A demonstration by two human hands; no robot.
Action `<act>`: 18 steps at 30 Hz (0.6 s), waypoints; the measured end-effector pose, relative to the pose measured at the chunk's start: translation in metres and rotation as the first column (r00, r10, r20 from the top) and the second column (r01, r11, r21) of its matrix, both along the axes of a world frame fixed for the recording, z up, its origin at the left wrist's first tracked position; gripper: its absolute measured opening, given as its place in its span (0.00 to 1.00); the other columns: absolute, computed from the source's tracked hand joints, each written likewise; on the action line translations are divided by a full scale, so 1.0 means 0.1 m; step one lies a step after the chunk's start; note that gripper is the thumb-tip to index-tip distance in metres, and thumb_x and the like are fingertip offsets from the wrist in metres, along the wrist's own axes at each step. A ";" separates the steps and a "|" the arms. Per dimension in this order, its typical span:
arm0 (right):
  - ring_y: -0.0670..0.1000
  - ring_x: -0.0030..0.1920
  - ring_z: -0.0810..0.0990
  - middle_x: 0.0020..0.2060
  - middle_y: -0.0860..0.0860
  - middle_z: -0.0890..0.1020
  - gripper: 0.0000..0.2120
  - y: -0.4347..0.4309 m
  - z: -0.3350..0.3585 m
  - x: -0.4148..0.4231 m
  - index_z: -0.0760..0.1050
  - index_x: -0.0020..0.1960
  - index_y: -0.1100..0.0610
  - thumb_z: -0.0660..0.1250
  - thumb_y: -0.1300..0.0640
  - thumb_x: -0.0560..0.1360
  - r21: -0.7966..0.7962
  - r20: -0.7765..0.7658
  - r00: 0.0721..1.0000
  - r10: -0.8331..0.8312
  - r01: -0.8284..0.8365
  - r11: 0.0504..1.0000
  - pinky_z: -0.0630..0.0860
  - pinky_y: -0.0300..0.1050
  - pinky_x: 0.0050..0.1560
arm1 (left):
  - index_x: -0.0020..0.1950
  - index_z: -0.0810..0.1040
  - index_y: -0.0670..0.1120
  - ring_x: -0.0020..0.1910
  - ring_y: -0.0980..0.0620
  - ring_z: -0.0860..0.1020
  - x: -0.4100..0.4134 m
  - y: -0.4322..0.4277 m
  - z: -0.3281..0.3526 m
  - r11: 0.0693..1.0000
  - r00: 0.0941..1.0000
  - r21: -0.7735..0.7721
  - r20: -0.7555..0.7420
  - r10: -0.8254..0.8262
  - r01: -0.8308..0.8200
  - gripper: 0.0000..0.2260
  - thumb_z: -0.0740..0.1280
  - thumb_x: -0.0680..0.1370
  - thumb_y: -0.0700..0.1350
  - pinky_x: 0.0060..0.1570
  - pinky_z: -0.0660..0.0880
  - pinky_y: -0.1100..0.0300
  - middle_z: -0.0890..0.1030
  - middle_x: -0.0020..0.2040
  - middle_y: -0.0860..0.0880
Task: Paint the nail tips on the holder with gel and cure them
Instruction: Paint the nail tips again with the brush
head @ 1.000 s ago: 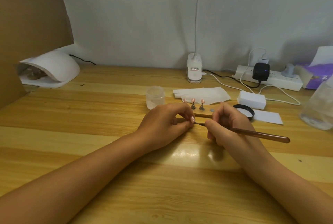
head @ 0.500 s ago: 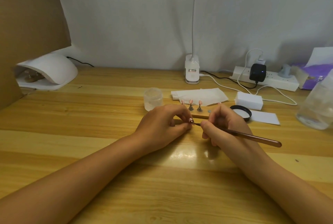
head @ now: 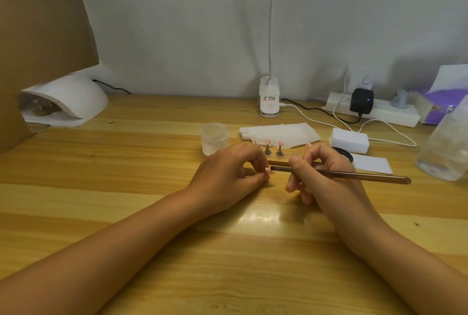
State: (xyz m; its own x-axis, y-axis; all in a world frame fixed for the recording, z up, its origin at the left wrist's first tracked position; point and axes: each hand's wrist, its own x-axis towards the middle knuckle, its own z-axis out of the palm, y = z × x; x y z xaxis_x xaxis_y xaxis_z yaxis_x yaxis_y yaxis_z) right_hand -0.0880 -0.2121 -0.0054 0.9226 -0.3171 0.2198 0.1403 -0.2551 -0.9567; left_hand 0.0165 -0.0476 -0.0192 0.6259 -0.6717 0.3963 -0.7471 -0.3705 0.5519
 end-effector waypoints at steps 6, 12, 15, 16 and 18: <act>0.46 0.26 0.74 0.34 0.53 0.85 0.12 0.03 0.02 0.00 0.70 0.46 0.61 0.66 0.52 0.78 -0.052 -0.026 0.999 0.035 -0.036 0.998 0.74 0.40 0.30 | 0.44 0.74 0.60 0.32 0.61 0.73 -0.02 0.00 0.00 1.000 1.000 0.006 0.001 0.015 -0.015 0.08 0.73 0.75 0.49 0.34 0.67 0.63 0.78 0.44 0.62; 0.46 0.26 0.75 0.33 0.53 0.85 0.11 0.02 -0.01 0.00 0.70 0.46 0.62 0.65 0.54 0.78 -0.088 -0.036 0.999 0.026 -0.029 0.996 0.74 0.39 0.30 | 0.46 0.76 0.57 0.33 0.60 0.73 -0.01 0.00 0.01 1.000 1.000 0.014 -0.003 0.000 0.000 0.07 0.73 0.75 0.48 0.35 0.69 0.61 0.79 0.46 0.59; 0.46 0.26 0.76 0.32 0.53 0.84 0.09 0.01 -0.03 0.01 0.70 0.45 0.60 0.65 0.55 0.79 -0.105 -0.036 0.999 0.001 -0.004 0.994 0.75 0.38 0.30 | 0.48 0.79 0.54 0.33 0.59 0.73 -0.01 0.00 0.00 1.000 1.000 0.018 -0.010 -0.003 0.003 0.04 0.73 0.75 0.48 0.35 0.71 0.59 0.80 0.47 0.59; 0.47 0.26 0.76 0.32 0.53 0.84 0.09 0.01 -0.03 0.01 0.70 0.45 0.60 0.65 0.55 0.79 -0.105 -0.036 0.999 -0.007 0.003 0.994 0.75 0.39 0.30 | 0.48 0.79 0.54 0.33 0.59 0.73 -0.01 0.00 0.00 1.000 1.000 0.017 -0.010 -0.004 0.004 0.04 0.73 0.75 0.48 0.35 0.71 0.59 0.80 0.47 0.59; 0.46 0.26 0.77 0.31 0.53 0.84 0.09 -0.01 -0.04 0.01 0.70 0.45 0.60 0.65 0.56 0.79 -0.103 -0.037 0.999 -0.020 0.016 0.995 0.74 0.38 0.29 | 0.48 0.79 0.53 0.33 0.59 0.73 -0.01 0.00 0.00 1.000 1.000 0.014 -0.008 -0.006 0.006 0.04 0.72 0.76 0.48 0.35 0.71 0.59 0.80 0.47 0.59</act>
State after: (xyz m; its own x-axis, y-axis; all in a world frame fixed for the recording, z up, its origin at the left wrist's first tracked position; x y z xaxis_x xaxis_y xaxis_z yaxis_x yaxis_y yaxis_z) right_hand -0.0867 -0.2128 -0.0091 0.9252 -0.3114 0.2168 0.0985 -0.3547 -0.9298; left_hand 0.0155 -0.0471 -0.0190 0.6246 -0.6812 0.3820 -0.7451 -0.3734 0.5526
